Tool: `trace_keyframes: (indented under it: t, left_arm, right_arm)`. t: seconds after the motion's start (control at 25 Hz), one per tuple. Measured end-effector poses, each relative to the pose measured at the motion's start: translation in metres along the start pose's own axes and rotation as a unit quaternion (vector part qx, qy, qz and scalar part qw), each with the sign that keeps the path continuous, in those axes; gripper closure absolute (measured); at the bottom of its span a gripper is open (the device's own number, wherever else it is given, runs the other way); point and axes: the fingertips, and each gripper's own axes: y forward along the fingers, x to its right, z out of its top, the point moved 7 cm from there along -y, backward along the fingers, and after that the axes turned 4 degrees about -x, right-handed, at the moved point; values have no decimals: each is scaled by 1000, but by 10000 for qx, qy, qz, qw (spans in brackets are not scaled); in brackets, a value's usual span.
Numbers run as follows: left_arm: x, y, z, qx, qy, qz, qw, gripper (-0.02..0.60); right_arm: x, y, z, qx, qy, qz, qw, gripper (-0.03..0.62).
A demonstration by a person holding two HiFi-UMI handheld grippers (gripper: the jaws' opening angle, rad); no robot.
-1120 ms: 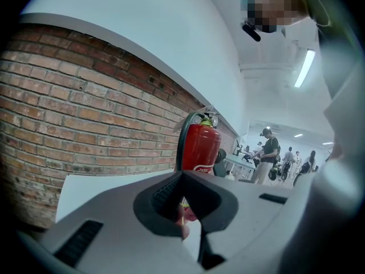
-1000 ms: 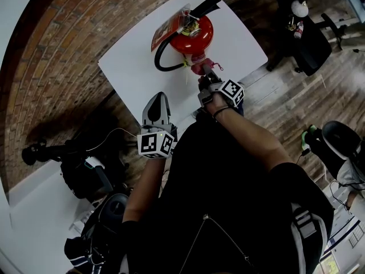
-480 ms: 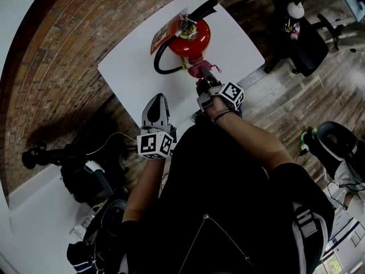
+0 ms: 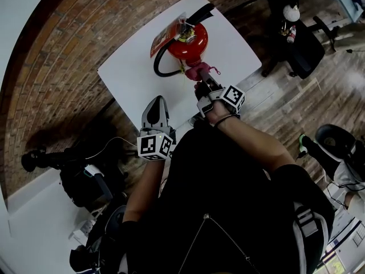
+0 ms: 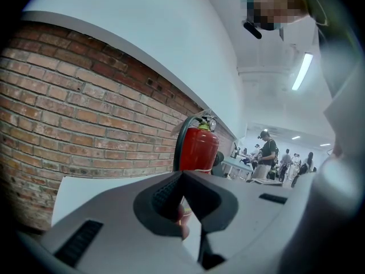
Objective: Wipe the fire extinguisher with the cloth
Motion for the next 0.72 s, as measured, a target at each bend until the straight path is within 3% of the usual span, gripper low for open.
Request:
trace_keyframes:
  t: [0.72]
  left_arm:
    - [-1, -2, 5, 135, -31, -12, 9999, 574]
  right_arm:
    - [-61, -9, -4, -78, 6, 520, 9986, 491]
